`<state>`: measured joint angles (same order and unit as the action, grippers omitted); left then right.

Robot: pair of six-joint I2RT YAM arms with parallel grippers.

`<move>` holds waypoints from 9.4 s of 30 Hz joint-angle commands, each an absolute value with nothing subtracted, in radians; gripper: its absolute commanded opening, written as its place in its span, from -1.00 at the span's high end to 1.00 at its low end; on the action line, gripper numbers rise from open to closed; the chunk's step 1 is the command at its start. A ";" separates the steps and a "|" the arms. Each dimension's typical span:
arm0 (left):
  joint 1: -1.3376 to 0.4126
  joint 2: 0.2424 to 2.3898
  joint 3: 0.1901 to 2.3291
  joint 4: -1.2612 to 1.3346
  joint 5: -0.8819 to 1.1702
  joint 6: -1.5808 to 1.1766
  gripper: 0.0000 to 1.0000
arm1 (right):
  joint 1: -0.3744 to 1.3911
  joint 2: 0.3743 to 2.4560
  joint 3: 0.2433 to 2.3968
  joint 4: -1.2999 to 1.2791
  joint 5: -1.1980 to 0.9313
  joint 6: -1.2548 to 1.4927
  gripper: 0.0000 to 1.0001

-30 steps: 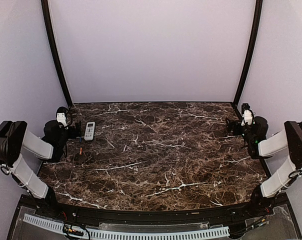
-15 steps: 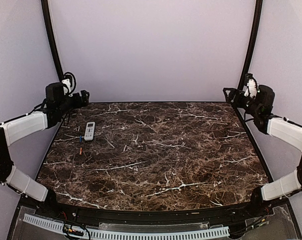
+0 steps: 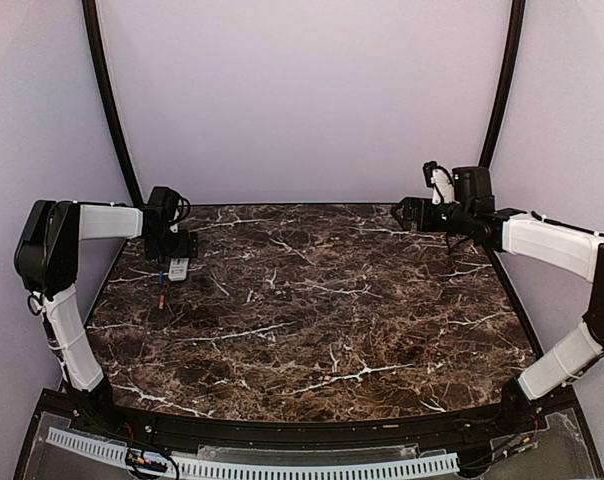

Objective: Load the batteries into the remote control

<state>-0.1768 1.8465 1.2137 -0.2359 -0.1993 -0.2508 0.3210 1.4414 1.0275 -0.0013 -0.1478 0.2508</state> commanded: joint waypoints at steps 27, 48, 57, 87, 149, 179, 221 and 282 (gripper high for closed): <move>-0.109 2.124 1.494 -0.508 0.012 -0.224 0.46 | 0.399 1.445 1.087 -0.093 -0.051 0.184 -0.97; -0.635 1.302 1.045 0.439 0.537 -0.096 1.00 | 0.732 1.371 1.250 -0.011 -0.738 -0.109 -0.97; -0.810 1.252 1.016 0.632 0.651 -0.147 1.00 | 0.824 1.395 1.192 0.365 -0.847 0.011 -0.97; -0.871 1.248 0.995 0.687 0.611 -0.140 -0.22 | 0.960 1.467 1.267 0.286 -0.712 -0.064 0.82; -0.871 1.231 1.121 0.039 0.192 -0.392 0.08 | 1.114 1.527 1.423 -0.197 0.188 -0.566 0.95; -0.871 1.140 1.012 0.253 0.255 -0.464 1.00 | 1.117 1.377 1.189 0.137 0.074 -0.531 -0.97; -0.879 1.090 0.838 0.798 0.328 -0.517 1.00 | 0.850 1.390 1.166 0.487 -0.751 0.359 -0.50; -1.178 1.135 1.064 -0.092 -0.343 0.904 -0.98 | 0.819 1.529 1.654 -0.630 -0.718 0.109 1.00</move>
<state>-1.1809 1.1404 1.0618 -0.0963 -0.3161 0.8627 0.8219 1.5318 1.6215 -0.6136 -0.6556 0.1486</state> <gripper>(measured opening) 0.989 0.210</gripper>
